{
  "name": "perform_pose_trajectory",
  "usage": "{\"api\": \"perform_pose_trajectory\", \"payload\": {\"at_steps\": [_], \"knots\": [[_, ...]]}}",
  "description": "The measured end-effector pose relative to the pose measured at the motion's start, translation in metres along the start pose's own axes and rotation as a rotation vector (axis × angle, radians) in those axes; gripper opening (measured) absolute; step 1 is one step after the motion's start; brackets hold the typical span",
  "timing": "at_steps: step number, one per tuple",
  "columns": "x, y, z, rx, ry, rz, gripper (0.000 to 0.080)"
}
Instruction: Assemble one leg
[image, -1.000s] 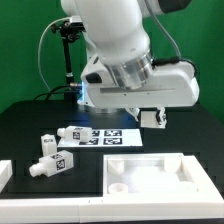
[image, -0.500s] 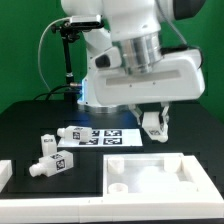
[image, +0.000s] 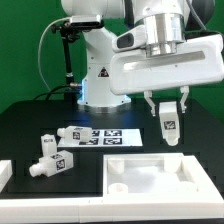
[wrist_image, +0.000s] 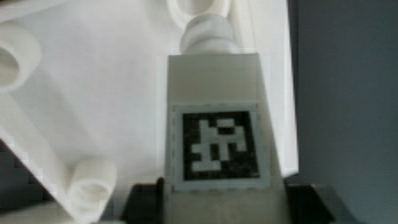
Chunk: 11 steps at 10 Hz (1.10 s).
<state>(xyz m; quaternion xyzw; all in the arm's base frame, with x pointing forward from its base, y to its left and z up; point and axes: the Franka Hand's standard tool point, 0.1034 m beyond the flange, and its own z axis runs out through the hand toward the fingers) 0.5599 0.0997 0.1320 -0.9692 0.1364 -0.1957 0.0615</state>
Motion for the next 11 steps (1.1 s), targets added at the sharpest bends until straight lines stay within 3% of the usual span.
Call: {"api": "perform_pose_trajectory", "payload": {"at_steps": [2, 4, 5, 9, 10, 11], "knots": [[-0.001, -0.004, 0.010, 0.007, 0.080, -0.054, 0.0287], [0.028, -0.012, 0.008, 0.018, 0.192, -0.128, 0.0287], [0.035, -0.009, 0.013, 0.010, 0.222, -0.169, 0.0287], [0.029, -0.014, 0.017, 0.007, 0.206, -0.175, 0.0287], [0.037, -0.013, 0.017, -0.001, 0.195, -0.214, 0.0287], [0.055, -0.012, 0.016, -0.008, 0.199, -0.245, 0.0287]]}}
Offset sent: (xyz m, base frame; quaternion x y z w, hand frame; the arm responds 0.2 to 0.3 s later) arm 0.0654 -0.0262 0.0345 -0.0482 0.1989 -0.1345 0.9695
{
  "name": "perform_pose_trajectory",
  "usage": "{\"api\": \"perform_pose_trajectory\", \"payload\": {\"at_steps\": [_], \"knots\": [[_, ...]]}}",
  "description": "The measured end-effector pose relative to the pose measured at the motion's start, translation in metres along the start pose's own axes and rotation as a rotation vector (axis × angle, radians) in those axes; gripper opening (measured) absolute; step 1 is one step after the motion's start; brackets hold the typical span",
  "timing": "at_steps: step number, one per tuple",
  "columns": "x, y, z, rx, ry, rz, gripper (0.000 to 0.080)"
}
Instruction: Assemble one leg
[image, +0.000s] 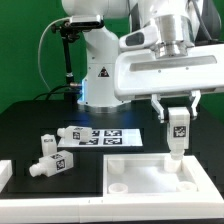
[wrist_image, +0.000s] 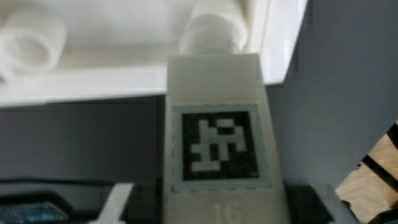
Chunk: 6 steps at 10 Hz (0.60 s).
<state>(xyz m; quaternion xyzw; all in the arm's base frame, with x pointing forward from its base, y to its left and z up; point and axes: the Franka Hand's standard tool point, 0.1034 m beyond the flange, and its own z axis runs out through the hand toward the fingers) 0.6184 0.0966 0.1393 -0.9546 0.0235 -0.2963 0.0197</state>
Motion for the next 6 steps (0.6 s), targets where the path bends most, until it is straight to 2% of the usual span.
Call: {"api": "perform_pose_trajectory", "payload": {"at_steps": [1, 2, 3, 6], "knots": [[0.014, 0.001, 0.006, -0.001, 0.015, -0.018, 0.0287], [0.021, -0.001, 0.016, -0.004, 0.029, -0.046, 0.0287], [0.021, -0.001, 0.022, -0.008, 0.049, -0.060, 0.0287], [0.019, -0.001, 0.022, -0.008, 0.042, -0.059, 0.0287]]}}
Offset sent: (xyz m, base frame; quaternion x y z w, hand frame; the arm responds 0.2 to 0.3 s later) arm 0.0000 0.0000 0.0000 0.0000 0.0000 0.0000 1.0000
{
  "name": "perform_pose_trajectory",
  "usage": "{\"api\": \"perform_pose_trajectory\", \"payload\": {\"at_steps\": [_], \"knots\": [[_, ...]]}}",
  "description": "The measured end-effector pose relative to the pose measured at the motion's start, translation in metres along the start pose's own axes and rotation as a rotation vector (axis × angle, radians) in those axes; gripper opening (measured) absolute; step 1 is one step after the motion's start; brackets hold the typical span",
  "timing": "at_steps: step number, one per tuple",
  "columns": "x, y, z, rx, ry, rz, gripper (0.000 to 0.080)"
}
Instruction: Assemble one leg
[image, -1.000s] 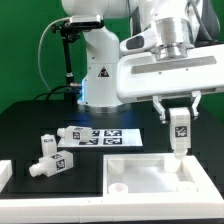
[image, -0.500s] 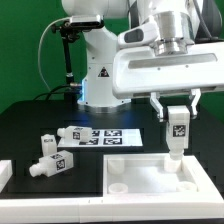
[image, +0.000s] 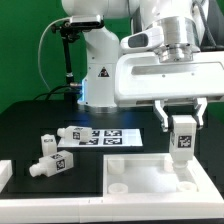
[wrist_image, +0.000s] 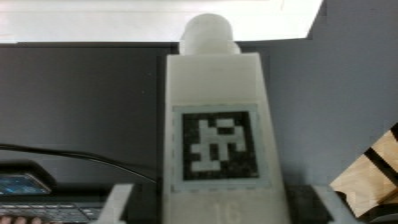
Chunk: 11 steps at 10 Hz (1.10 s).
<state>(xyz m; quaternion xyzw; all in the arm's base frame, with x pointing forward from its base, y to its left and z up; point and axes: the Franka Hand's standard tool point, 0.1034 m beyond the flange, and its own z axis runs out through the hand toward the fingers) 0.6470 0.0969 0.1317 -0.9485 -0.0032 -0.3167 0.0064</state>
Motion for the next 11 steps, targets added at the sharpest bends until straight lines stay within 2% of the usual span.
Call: {"api": "perform_pose_trajectory", "payload": {"at_steps": [6, 11], "knots": [[-0.029, -0.016, 0.020, 0.007, -0.002, -0.028, 0.0287], [-0.038, -0.016, 0.033, -0.001, 0.006, -0.039, 0.0287]]}}
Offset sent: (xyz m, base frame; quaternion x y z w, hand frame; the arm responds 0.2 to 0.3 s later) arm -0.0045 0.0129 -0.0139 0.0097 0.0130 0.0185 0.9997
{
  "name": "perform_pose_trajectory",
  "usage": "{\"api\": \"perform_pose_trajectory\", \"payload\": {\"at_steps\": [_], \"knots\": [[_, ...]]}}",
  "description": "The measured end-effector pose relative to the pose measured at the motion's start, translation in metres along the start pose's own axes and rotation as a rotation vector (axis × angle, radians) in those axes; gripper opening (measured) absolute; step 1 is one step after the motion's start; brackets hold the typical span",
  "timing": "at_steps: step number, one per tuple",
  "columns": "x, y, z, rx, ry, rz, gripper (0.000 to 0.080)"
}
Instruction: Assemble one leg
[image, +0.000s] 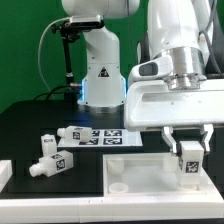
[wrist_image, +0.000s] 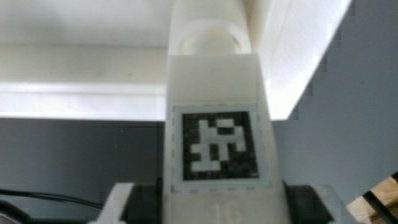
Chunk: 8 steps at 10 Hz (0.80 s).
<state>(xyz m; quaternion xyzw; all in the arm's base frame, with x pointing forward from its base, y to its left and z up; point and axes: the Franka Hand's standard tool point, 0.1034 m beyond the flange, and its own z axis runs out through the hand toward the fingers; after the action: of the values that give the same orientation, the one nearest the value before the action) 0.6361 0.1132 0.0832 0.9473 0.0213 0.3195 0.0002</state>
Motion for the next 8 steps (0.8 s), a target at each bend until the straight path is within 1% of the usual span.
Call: {"api": "perform_pose_trajectory", "payload": {"at_steps": [4, 5, 6, 7, 8], "knots": [[0.000, 0.001, 0.001, -0.001, -0.003, 0.001, 0.0287], [-0.002, 0.001, 0.002, -0.001, -0.011, 0.001, 0.0442], [-0.004, 0.001, 0.003, 0.001, -0.031, 0.001, 0.0569], [-0.004, 0.002, 0.002, 0.005, -0.068, 0.004, 0.0569], [0.003, 0.012, -0.004, 0.008, -0.111, 0.018, 0.0633]]}}
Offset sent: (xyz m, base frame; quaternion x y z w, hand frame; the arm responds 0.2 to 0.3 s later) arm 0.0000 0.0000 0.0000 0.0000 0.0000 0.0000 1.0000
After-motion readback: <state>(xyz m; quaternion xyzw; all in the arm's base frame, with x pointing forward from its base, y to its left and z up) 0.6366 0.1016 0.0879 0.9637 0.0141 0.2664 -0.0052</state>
